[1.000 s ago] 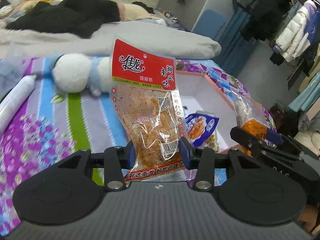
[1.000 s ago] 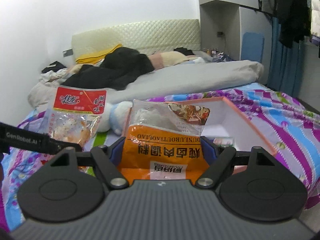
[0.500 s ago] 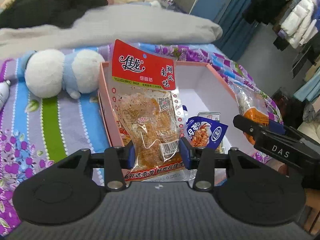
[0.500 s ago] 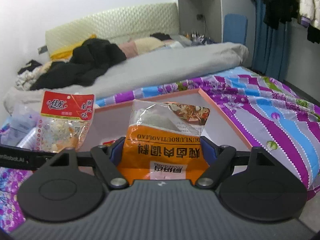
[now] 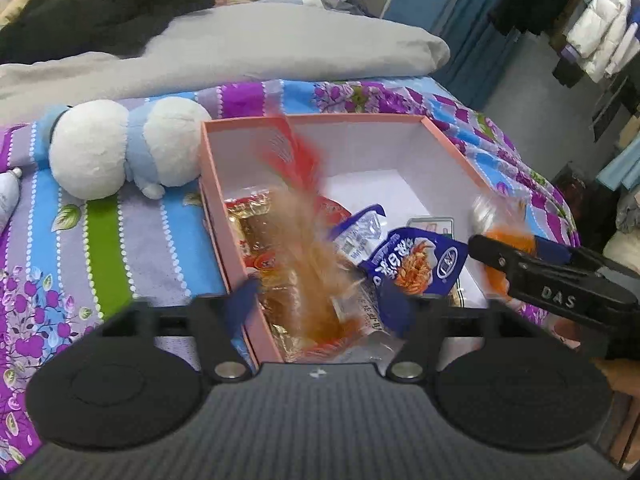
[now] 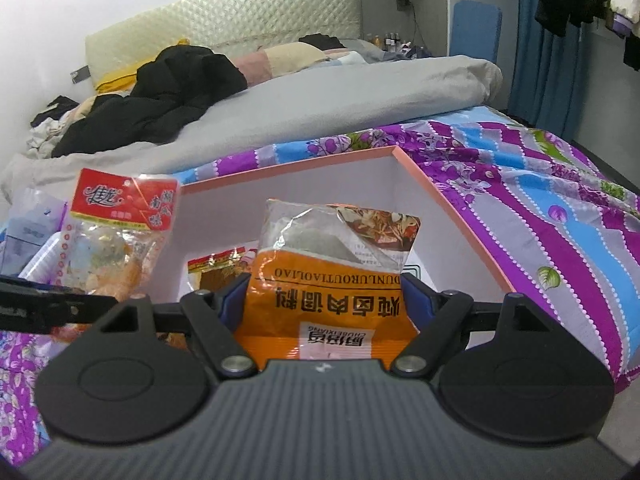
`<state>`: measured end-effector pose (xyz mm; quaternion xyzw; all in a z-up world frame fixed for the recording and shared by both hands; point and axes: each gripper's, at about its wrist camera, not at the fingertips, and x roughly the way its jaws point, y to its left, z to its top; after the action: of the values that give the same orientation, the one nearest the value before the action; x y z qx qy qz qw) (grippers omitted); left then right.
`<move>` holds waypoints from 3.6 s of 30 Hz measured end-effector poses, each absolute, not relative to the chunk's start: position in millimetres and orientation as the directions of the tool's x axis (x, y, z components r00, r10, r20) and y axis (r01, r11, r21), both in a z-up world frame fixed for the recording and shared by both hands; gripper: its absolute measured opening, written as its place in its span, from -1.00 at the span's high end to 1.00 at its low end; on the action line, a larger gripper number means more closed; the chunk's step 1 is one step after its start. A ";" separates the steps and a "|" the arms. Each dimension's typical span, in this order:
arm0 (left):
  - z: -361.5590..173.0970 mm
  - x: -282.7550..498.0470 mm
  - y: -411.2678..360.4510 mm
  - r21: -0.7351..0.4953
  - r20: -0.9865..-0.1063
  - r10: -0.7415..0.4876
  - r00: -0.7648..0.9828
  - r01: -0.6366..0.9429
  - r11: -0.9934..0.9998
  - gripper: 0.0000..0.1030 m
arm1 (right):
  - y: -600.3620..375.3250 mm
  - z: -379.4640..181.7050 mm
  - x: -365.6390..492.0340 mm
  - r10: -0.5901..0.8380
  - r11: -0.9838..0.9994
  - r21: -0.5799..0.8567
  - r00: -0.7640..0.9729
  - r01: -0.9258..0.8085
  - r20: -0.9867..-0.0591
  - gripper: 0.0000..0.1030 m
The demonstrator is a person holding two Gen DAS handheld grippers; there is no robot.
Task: Organize snacks
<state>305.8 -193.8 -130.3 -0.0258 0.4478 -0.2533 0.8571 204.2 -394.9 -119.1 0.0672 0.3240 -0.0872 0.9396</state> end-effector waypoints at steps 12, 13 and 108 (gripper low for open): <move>-78.7 272.0 -171.8 -0.271 -0.676 -0.481 0.558 0.419 0.867 -0.68 | -393.2 -85.9 175.3 -0.098 0.973 0.121 0.825 0.197 -0.557 -0.94; -72.4 266.2 -170.1 -0.272 -0.664 -0.488 0.567 0.425 0.864 -0.68 | -392.2 -81.3 170.4 -0.092 0.973 0.127 0.832 0.192 -0.548 -0.94; -7.3 88.2 -116.5 -0.193 -0.577 -0.456 0.677 0.430 0.882 -1.00 | -330.0 -30.7 2.7 -0.093 0.972 0.159 0.900 0.176 -0.425 -0.94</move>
<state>88.2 -116.5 -7.3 -0.0204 0.3204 -0.2421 0.9156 2.7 -330.0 -30.7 0.0970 0.2123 -0.0693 0.9699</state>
